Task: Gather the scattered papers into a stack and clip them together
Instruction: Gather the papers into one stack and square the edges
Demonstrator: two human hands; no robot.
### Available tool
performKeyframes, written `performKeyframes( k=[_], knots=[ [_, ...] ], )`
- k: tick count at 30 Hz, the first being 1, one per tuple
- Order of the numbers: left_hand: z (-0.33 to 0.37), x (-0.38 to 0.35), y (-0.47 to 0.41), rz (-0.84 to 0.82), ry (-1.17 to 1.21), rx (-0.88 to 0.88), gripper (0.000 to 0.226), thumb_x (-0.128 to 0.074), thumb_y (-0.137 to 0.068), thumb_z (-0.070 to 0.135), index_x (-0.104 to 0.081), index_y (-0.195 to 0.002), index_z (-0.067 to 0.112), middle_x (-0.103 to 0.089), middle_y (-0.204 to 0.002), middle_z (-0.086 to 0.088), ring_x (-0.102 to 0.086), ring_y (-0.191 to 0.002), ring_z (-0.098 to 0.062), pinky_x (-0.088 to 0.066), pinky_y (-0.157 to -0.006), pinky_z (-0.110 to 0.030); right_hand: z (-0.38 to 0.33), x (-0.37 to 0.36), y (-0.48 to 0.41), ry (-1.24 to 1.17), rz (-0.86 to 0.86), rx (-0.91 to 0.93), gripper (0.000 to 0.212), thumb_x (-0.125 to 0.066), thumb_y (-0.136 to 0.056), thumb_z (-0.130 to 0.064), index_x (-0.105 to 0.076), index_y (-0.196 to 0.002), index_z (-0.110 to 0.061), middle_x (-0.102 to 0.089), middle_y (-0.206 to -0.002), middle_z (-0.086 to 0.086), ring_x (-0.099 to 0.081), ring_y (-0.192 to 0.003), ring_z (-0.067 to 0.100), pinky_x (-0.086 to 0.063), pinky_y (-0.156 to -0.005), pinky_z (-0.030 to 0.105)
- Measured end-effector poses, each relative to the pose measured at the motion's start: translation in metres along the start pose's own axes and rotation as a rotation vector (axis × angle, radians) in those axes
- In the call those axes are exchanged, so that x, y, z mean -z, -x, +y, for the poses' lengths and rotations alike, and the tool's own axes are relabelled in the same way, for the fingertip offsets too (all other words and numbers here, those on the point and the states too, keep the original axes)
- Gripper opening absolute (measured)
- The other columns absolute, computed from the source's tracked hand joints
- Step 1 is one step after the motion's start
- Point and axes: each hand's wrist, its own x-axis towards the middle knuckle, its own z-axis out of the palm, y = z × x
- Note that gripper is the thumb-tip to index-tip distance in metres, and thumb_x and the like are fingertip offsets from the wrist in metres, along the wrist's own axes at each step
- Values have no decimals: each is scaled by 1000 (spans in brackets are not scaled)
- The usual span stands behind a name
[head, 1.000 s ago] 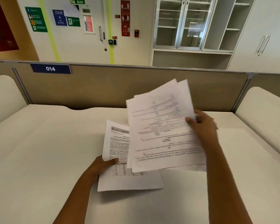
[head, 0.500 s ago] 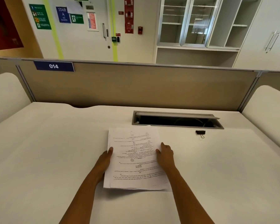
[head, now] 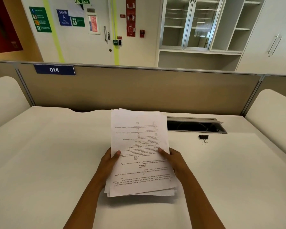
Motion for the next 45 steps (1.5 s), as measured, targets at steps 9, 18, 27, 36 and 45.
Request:
performKeyframes(
  k=[9, 18, 27, 36, 45],
  knots=[
    [55, -24, 0, -11, 48, -244, 46, -67, -72, 30, -59, -117, 23, -73, -104, 2, -70, -92, -21, -61, -73, -35, -50, 6, 30, -150, 48, 372, 16, -64, -84, -25, -64, -100, -21, -73, -92, 1, -71, -80, 22, -59, -68, 34],
    [98, -36, 10, 81, 36, -348, 26, -64, -67, 37, -58, -91, 33, -69, -84, 15, -66, -73, -14, -53, -57, -20, -74, 11, 39, -106, 70, 458, 17, -69, -80, -19, -63, -89, -33, -72, -75, -19, -70, -71, 6, -56, -57, 22],
    [111, -38, 16, 129, 85, -334, 25, -66, -67, 41, -60, -90, 32, -68, -90, 7, -64, -85, -21, -55, -72, -34, -91, 13, 46, -133, 56, 538, 19, -68, -80, -12, -63, -88, -29, -73, -76, -17, -71, -71, 8, -55, -55, 22],
    [134, -36, 27, 121, 211, -438, 59, -43, -63, 84, -58, -78, 28, -65, -59, 14, -62, -53, -3, -48, -51, -20, -105, 12, 62, -198, 127, 590, 65, -68, -41, -79, -63, -80, -27, -70, -67, -17, -68, -64, 2, -51, -52, 14],
    [152, -41, 30, 205, 209, -352, 56, -29, -74, 72, -39, -59, 19, -45, -53, 1, -43, -50, -18, -32, -53, -25, -134, 5, 74, -303, 248, 710, 42, -53, -72, -69, -67, -63, -31, -67, -61, -11, -63, -56, 2, -47, -48, 14]
  ],
)
